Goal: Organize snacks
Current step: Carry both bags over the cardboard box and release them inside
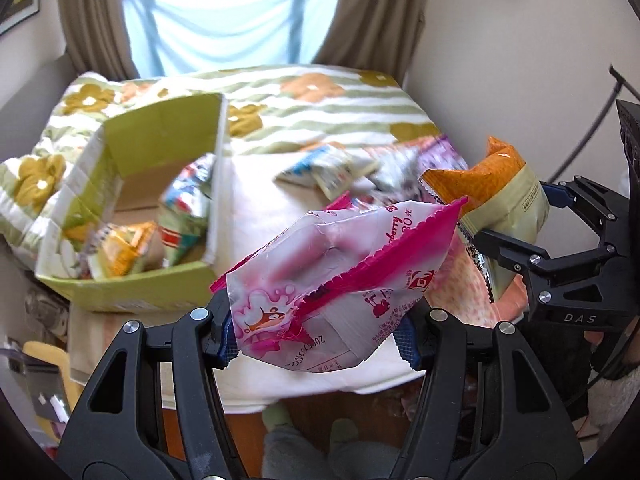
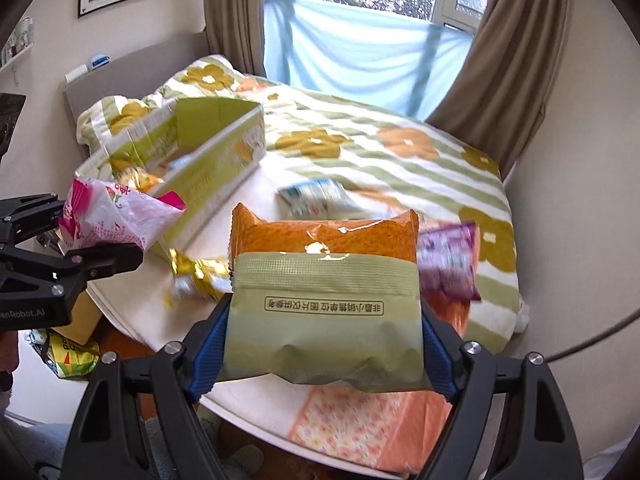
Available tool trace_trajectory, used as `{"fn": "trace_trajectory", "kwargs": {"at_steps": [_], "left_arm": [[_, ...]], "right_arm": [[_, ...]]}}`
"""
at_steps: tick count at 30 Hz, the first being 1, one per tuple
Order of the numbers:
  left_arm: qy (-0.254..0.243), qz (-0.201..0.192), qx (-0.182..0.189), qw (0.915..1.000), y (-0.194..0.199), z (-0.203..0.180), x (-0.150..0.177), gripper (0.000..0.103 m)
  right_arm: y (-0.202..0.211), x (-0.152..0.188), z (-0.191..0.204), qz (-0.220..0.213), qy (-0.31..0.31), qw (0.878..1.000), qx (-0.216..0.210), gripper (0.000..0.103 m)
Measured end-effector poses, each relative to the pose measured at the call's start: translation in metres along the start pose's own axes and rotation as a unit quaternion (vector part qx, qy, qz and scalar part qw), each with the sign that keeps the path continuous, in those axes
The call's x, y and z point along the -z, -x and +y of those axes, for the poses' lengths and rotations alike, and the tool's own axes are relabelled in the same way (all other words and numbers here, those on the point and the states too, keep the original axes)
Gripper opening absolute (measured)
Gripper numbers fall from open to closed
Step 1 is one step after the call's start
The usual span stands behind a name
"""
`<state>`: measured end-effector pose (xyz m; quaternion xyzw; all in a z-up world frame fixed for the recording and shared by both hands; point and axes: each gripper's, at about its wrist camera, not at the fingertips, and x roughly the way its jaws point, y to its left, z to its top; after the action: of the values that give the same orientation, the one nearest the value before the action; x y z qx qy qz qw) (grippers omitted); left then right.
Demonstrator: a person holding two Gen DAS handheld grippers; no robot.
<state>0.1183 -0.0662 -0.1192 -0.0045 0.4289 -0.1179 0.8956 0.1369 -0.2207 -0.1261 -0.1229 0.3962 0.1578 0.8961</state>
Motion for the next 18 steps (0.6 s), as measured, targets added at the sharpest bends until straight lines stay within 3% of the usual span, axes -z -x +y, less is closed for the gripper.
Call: {"fn": "trace_trajectory", "kwargs": {"at_steps": [7,12,18], "left_arm": [[0.021,-0.022,-0.021,0.9993,0.005,0.086,-0.041,0.057],[0.031,-0.008,-0.032,0.9990,-0.012,0.164,-0.073,0.057],[0.013,0.015,-0.026,0.9995,-0.046,0.225,-0.108,0.057]], "right_arm": [[-0.029,-0.079,0.050,-0.024,-0.011,0.999,-0.017,0.079],[-0.071,-0.135,0.088,-0.022,-0.038,0.999,-0.031,0.079],[-0.117,-0.181,0.125,0.003,-0.066,0.997,-0.030,0.079]]}}
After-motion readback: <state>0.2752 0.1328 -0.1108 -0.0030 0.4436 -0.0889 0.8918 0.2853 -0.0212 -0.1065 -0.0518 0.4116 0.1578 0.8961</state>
